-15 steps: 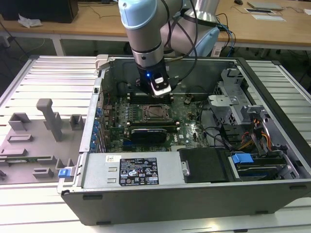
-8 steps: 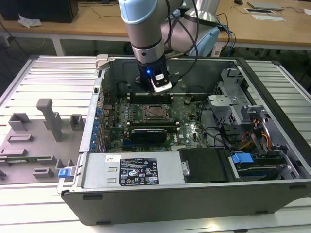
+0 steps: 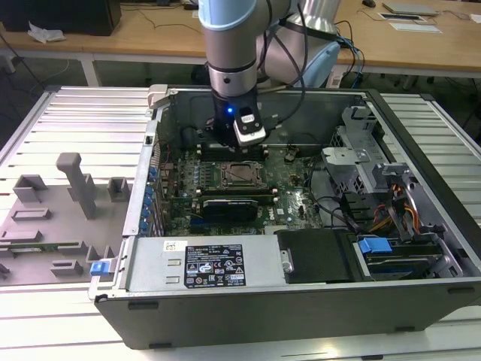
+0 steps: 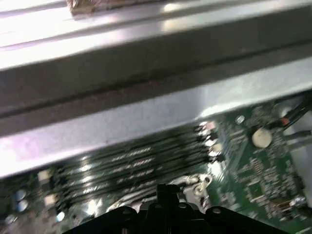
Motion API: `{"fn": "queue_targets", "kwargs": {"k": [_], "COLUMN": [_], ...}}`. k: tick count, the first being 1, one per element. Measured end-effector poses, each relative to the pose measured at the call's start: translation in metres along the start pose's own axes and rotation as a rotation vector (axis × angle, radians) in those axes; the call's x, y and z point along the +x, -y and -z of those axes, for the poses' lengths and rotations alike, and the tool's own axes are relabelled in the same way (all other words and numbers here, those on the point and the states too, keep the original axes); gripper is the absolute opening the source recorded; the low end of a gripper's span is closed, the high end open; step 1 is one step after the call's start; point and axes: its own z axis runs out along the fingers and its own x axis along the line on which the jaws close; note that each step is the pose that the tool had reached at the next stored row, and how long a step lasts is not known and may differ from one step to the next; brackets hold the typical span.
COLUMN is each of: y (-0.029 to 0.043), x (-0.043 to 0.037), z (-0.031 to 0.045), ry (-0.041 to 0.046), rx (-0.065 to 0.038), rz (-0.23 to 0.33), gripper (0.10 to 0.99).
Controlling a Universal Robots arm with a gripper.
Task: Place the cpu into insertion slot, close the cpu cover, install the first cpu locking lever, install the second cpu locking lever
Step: 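Install the first cpu locking lever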
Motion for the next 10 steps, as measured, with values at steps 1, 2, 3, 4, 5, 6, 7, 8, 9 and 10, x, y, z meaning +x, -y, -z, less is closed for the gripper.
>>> {"fn": "queue_targets", "kwargs": {"k": [1, 2, 3, 4, 5, 6, 7, 8, 9, 10], "y": [0.0, 0.0003, 0.0009, 0.0025, 0.0037, 0.0045, 0.0047, 0.0047, 0.0047, 0.0046], "x": [-0.0001, -0.0002, -0.0004, -0.0008, -0.0011, -0.0014, -0.0015, -0.0015, -0.0015, -0.002], "z": [0.0, -0.0001, 0.0, 0.0003, 0.0003, 0.0003, 0.0003, 0.0003, 0.0003, 0.0003], "ry": [-0.0133, -0.0228, -0.0267, -0.0313, -0.0327, -0.0329, -0.0329, -0.0329, -0.0329, -0.0331], "rx": [0.022, 0.039, 0.045, 0.051, 0.052, 0.052, 0.052, 0.052, 0.052, 0.052], "rz": [0.001, 0.001, 0.002, 0.002, 0.002, 0.002, 0.002, 0.002, 0.002, 0.005], "gripper": [0.106, 0.106, 0.106, 0.106, 0.106, 0.106, 0.106, 0.106, 0.106, 0.106]}}
